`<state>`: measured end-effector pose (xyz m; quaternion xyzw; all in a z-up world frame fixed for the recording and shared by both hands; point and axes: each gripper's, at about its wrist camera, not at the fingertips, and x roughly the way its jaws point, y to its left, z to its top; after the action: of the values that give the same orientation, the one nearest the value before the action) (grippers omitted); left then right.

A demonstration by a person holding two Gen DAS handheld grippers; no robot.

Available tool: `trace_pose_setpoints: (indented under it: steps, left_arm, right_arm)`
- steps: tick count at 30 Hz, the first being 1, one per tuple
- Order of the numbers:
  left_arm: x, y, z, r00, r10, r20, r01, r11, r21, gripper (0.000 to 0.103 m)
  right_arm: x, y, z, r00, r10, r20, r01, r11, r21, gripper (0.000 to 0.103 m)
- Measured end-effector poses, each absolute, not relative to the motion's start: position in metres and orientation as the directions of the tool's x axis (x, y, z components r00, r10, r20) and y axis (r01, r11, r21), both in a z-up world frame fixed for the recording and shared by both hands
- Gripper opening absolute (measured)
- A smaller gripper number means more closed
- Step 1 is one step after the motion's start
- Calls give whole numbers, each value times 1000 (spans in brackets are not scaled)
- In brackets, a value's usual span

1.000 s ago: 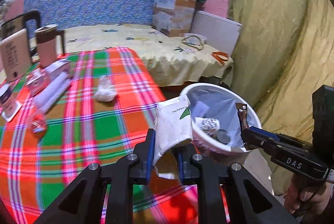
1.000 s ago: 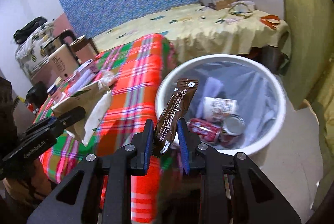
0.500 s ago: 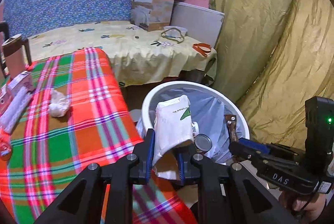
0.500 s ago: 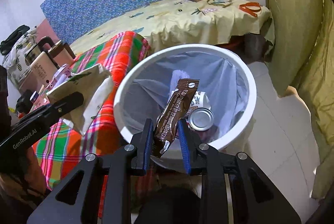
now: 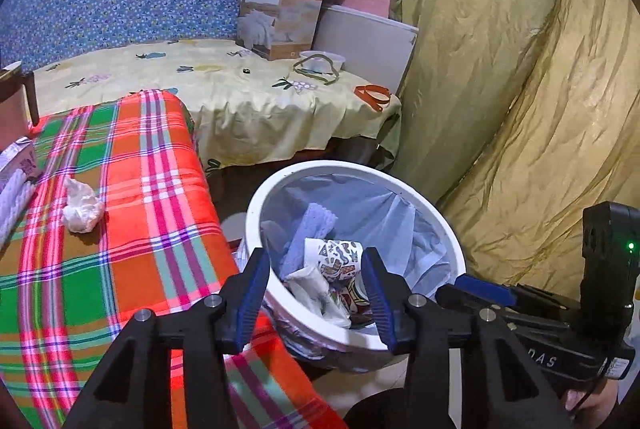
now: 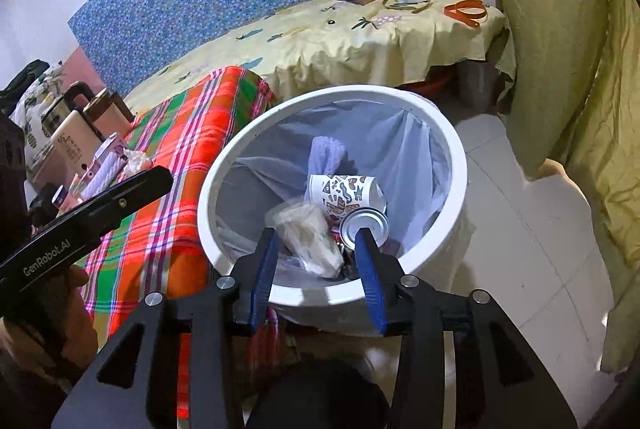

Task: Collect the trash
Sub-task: 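Move both tools back over the table toward the yogurt cup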

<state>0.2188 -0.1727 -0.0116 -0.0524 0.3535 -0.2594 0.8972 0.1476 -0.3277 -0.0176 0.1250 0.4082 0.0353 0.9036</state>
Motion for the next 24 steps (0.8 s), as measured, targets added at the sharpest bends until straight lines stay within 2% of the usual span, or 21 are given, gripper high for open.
trace_pose_setpoints:
  steps: [24]
  left_arm:
    - [169, -98, -2, 678, -403, -615, 306, 915, -262, 47]
  right_arm:
    - [131, -269, 7, 690, 268, -673, -135, 960, 244, 42]
